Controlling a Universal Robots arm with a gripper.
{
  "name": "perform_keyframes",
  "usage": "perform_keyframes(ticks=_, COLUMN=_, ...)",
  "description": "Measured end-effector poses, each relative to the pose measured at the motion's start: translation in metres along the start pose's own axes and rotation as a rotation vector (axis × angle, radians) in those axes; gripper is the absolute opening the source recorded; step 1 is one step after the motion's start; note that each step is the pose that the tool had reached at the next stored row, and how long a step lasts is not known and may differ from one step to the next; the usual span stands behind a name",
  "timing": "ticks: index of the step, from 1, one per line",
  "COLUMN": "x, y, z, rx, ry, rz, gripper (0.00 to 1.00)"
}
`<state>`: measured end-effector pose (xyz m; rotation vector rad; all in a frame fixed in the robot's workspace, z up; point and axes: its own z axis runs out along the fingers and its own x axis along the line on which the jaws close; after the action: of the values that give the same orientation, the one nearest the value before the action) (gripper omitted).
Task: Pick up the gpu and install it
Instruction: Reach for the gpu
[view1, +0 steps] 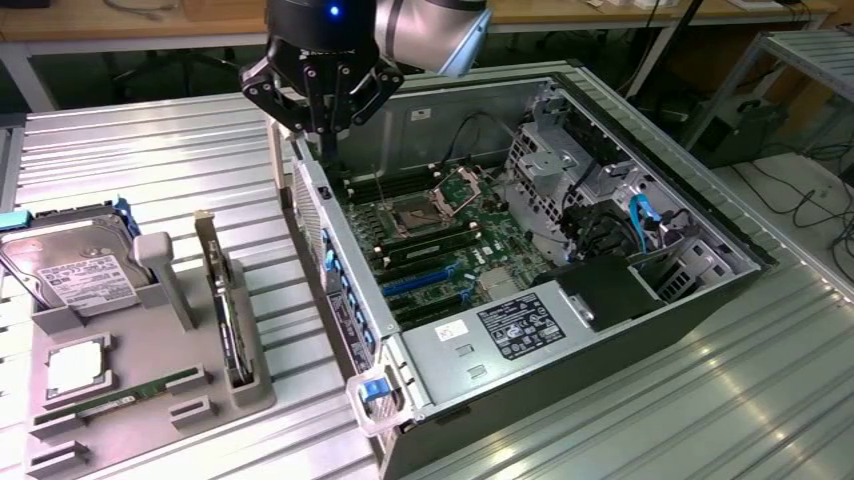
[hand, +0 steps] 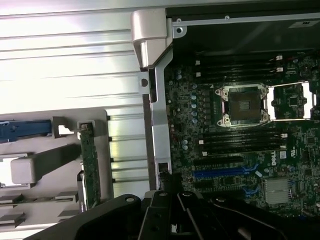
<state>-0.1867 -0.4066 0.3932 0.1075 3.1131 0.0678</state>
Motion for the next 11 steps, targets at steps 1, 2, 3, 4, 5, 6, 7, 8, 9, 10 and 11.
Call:
perform_keyframes(ticks=1, x=0.0006, y=-0.0001, z=0.0000, rx=0.0001, ry=0.0000, rz=0.000, gripper=0.11)
perform_keyframes(ticks=2, x=0.0012, y=-0.0003, z=0.0000, rx=0.0000, ry=0.0000, rz=0.000, gripper=0.11)
perform_keyframes(ticks=3, x=0.0019, y=-0.0004, z=0.0000, rx=0.0000, ry=0.0000, rz=0.000, gripper=0.11)
perform_keyframes(ticks=4, x=0.0025, y=-0.0006, z=0.0000, rx=0.0000, ry=0.0000, rz=0.000, gripper=0.11)
perform_keyframes(ticks=5, x=0.0031, y=-0.0008, z=0.0000, rx=-0.0001, ry=0.0000, rz=-0.001, gripper=0.11)
perform_keyframes(ticks=6, x=0.0037, y=-0.0009, z=0.0000, rx=-0.0001, ry=-0.0001, rz=-0.001, gripper=0.11)
perform_keyframes(ticks=7, x=0.0044, y=-0.0011, z=-0.0001, rx=0.0000, ry=0.0000, rz=-0.001, gripper=0.11)
perform_keyframes(ticks=8, x=0.0050, y=-0.0013, z=-0.0001, rx=0.0000, ry=0.0000, rz=-0.001, gripper=0.11)
perform_keyframes(ticks=9, x=0.0055, y=-0.0014, z=-0.0001, rx=0.0000, ry=0.0000, rz=-0.001, gripper=0.11)
perform_keyframes(ticks=10, x=0.0061, y=-0.0016, z=-0.0001, rx=0.0000, ry=0.0000, rz=-0.001, gripper=0.11)
perform_keyframes(ticks=11, x=0.0068, y=-0.0018, z=-0.0001, rx=0.0000, ry=0.0000, rz=-0.001, gripper=0.11)
